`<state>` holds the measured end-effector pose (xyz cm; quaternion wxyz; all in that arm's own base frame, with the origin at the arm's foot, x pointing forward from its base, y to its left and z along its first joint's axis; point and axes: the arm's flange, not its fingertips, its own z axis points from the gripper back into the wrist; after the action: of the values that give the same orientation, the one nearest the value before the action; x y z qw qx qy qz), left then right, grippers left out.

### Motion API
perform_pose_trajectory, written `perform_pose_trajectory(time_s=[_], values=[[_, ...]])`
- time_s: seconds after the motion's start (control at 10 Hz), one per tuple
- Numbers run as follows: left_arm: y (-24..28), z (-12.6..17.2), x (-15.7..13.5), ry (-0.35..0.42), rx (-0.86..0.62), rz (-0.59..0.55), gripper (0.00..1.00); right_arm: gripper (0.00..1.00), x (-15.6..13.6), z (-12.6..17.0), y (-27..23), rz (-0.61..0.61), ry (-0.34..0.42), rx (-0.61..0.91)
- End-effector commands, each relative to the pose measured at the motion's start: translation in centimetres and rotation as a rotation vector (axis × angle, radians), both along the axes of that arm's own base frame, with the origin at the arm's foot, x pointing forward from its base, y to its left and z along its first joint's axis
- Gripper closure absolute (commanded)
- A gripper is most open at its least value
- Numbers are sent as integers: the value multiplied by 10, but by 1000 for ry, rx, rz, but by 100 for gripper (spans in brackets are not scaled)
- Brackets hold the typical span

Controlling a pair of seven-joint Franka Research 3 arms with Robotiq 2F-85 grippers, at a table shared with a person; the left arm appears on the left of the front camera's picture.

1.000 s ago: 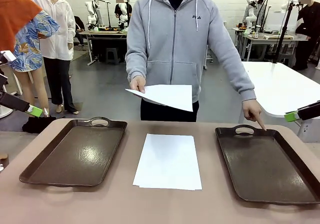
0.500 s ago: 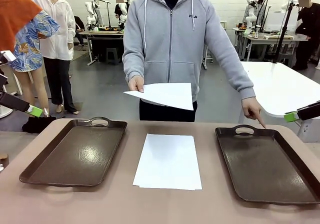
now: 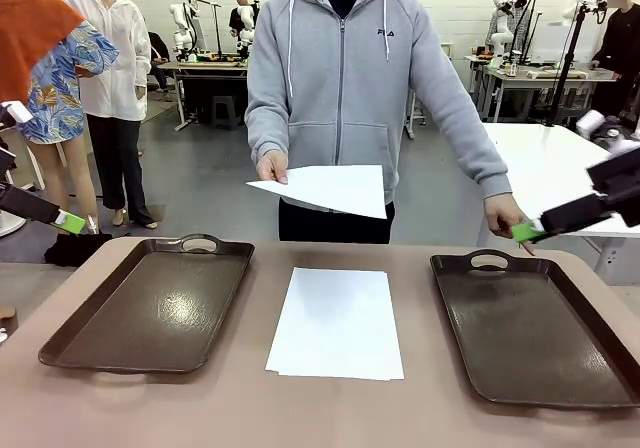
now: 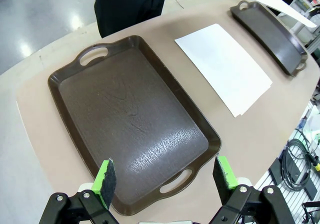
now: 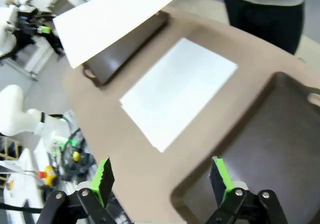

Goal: Sort the A4 documents.
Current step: Receive the A4 Paper.

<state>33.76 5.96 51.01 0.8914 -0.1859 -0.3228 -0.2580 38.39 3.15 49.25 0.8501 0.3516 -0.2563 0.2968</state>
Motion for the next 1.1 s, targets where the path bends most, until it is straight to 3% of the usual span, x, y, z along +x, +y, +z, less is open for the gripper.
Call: perform_pose_trajectory(time_s=[0.0,0.4,0.7,1.0], values=[[1,-1,1,-1,-11,-4,0,0,40,2,23,30,122,50],[1,-1,1,-1,-11,-4,0,0,97,-26,72,-63,336,209],[1,-1,1,-1,-11,-4,0,0,117,-45,96,-69,512,425],[1,-1,1,-1,-11,-4,0,0,123,-47,117,-115,571,522]])
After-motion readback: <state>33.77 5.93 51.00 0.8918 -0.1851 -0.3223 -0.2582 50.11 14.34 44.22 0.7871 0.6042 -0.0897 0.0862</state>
